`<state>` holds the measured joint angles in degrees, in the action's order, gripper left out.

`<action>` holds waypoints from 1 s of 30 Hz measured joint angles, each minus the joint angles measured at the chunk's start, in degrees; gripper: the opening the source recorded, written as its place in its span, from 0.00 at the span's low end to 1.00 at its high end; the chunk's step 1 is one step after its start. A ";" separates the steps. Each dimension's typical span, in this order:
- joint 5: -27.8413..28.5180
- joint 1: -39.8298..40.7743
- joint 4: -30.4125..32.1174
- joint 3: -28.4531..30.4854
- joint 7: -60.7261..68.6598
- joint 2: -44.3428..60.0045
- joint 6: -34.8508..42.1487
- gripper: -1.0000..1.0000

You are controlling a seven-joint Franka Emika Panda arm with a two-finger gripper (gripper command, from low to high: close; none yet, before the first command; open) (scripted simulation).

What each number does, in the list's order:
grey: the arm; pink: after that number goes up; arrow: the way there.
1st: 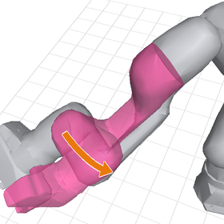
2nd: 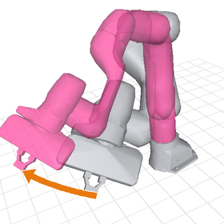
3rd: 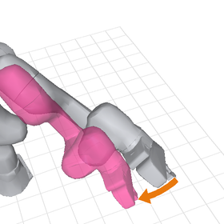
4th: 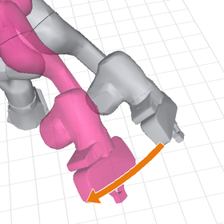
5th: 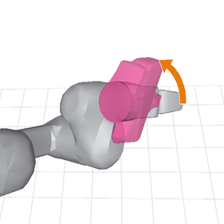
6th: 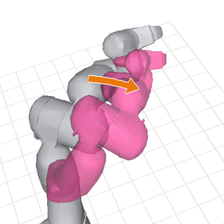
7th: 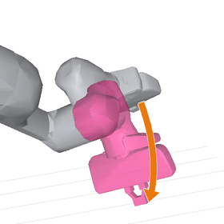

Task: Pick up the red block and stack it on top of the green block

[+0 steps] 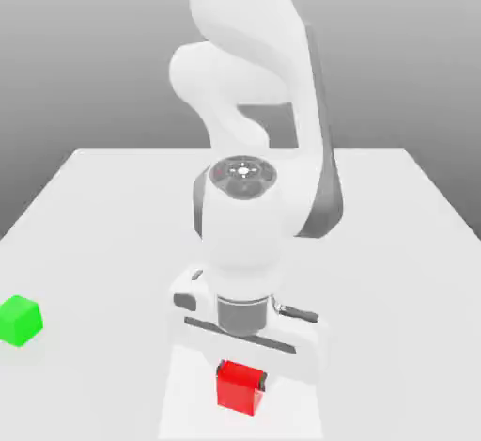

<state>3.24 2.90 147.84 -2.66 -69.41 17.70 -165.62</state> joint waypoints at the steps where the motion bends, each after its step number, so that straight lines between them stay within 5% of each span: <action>1: 0.18 -0.11 -0.14 0.15 -0.14 0.95 -0.78 0.00; 11: -2.50 5.10 0.92 2.00 8.84 -10.87 10.07 0.00; 27: -5.27 31.91 -2.62 15.58 47.36 -12.99 15.87 0.00; 30: -7.78 32.98 -3.05 14.96 51.00 -8.59 12.00 0.00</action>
<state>-4.54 35.89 144.80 12.30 -18.41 9.11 -153.63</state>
